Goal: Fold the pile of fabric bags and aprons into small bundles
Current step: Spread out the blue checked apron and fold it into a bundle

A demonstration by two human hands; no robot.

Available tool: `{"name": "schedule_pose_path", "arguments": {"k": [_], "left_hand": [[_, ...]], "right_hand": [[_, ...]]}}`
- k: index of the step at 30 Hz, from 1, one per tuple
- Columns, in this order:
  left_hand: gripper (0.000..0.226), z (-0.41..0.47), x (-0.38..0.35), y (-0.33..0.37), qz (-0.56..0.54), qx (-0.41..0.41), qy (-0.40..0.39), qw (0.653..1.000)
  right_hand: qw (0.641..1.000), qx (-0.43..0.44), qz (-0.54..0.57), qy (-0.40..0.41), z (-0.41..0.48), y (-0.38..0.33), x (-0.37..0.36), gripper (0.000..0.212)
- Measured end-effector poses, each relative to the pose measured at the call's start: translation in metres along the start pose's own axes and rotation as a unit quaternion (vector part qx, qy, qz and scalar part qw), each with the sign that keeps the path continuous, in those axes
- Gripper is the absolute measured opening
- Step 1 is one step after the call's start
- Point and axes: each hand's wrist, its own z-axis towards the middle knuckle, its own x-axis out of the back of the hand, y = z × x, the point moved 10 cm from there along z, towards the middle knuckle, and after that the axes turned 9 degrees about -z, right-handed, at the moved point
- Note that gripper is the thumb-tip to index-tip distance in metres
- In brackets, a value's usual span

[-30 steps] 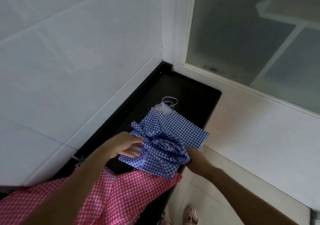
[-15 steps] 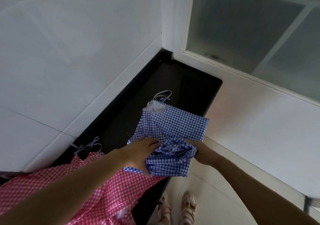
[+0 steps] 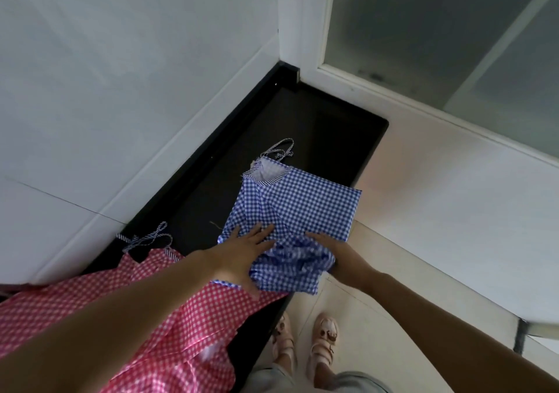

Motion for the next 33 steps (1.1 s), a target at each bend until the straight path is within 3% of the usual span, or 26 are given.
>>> {"name": "schedule_pose_path", "arguments": {"k": [2, 4, 7, 11, 12, 14, 16, 20, 25, 26, 28, 31, 33], "left_hand": [[0.120, -0.004, 0.015, 0.001, -0.046, 0.000, 0.010, 0.999], [0.105, -0.004, 0.033, -0.007, -0.087, 0.007, 0.031, 0.996], [0.068, -0.001, 0.053, -0.018, -0.132, 0.023, 0.049, 0.990], [0.025, 0.018, 0.089, -0.036, -0.222, 0.056, 0.056, 0.972], [0.019, 0.025, 0.098, -0.041, -0.259, 0.065, 0.049, 0.963], [0.029, 0.036, 0.111, -0.051, -0.349, 0.093, 0.028, 0.932], [0.028, 0.045, 0.118, -0.055, -0.425, 0.117, 0.013, 0.898], [0.014, 0.066, 0.151, -0.065, -0.471, 0.118, 0.098, 0.868], [0.060, 0.070, 0.178, -0.079, -0.329, 0.182, 0.221, 0.900], [0.062, 0.063, 0.188, -0.071, -0.298, 0.167, 0.276, 0.898], [0.069, 0.046, 0.204, -0.032, -0.221, 0.062, 0.355, 0.906], [0.103, 0.038, 0.177, 0.046, -0.007, -0.103, 0.289, 0.952], [0.116, 0.051, 0.135, 0.060, 0.126, -0.111, 0.215, 0.962]], "right_hand": [[0.979, -0.142, 0.143, -0.031, 0.000, 0.019, 0.005, 0.022], [0.945, -0.220, 0.240, -0.040, 0.000, 0.035, 0.005, 0.020], [0.902, -0.256, 0.345, -0.027, 0.004, 0.047, 0.006, 0.018], [0.799, -0.287, 0.526, 0.037, 0.012, 0.058, 0.009, 0.022], [0.788, -0.298, 0.536, 0.056, 0.013, 0.063, 0.010, 0.024], [0.780, -0.328, 0.525, 0.090, 0.014, 0.075, 0.009, 0.029], [0.776, -0.352, 0.509, 0.121, 0.012, 0.082, 0.011, 0.024], [0.768, -0.372, 0.495, 0.165, 0.014, 0.090, 0.014, 0.015], [0.786, -0.378, 0.451, 0.189, 0.026, 0.092, 0.021, 0.030], [0.785, -0.382, 0.451, 0.187, 0.028, 0.093, 0.023, 0.029], [0.775, -0.388, 0.466, 0.177, 0.033, 0.094, 0.023, 0.024], [0.758, -0.397, 0.496, 0.147, 0.035, 0.096, 0.018, 0.024], [0.750, -0.402, 0.507, 0.137, 0.033, 0.097, 0.018, 0.022]]}}
